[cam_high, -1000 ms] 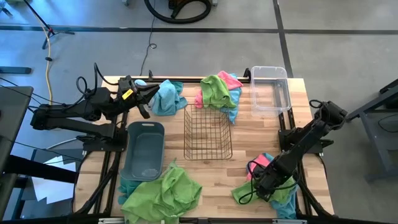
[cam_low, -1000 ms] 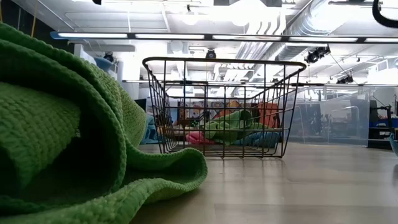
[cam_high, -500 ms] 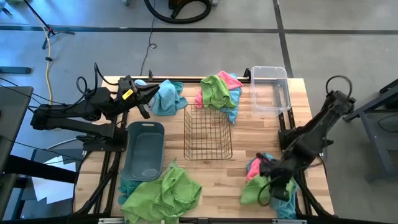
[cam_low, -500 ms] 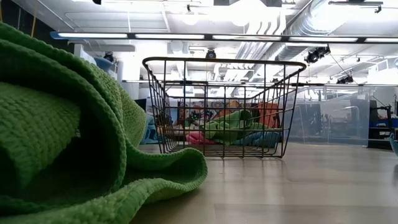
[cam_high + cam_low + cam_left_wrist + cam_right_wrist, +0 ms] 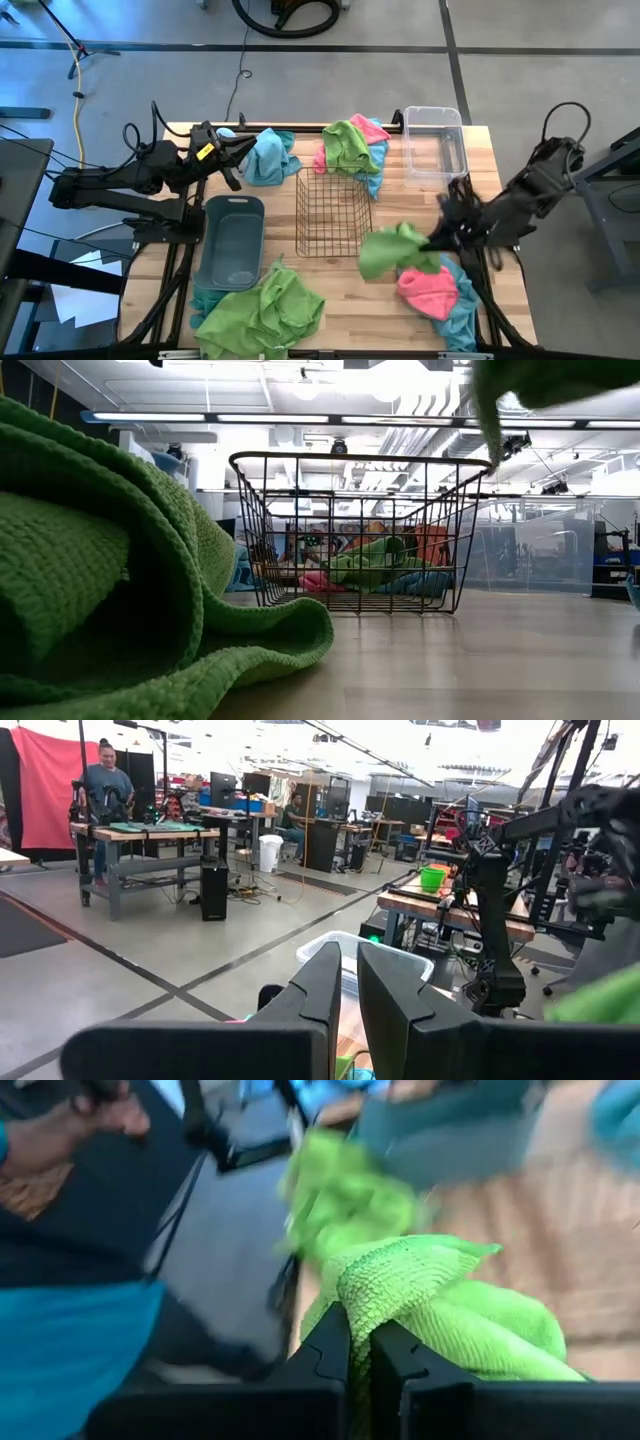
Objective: Sort microfiber towel by color & place in baskets
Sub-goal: Put the bottom right green towel into the transparent bin, then put the top green towel into the transparent bin
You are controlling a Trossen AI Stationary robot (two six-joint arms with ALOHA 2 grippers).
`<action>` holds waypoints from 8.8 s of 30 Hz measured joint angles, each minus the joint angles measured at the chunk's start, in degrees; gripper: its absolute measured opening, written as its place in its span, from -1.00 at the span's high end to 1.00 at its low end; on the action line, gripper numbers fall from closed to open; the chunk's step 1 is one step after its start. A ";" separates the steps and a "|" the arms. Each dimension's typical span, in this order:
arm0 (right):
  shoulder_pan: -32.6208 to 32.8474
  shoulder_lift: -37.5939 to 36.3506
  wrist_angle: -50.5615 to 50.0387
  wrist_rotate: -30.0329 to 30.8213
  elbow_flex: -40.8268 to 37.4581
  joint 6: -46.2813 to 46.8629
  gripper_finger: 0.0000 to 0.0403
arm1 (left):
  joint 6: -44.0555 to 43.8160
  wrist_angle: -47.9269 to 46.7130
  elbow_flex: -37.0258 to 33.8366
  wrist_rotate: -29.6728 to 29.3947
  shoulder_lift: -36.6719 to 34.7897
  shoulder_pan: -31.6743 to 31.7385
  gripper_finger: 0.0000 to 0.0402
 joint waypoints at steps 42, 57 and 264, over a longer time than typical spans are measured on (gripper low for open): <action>-51.54 6.50 18.18 -33.65 2.83 -44.08 1.00 | 1.58 5.97 0.02 17.04 0.72 -0.02 0.87; -54.29 -6.54 51.37 -37.17 -23.01 -32.95 1.00 | 3.61 7.15 0.00 17.05 3.45 0.00 0.87; -70.49 13.91 39.38 -24.28 -11.99 -25.55 -0.13 | 0.98 10.58 -0.02 15.10 6.80 0.00 0.87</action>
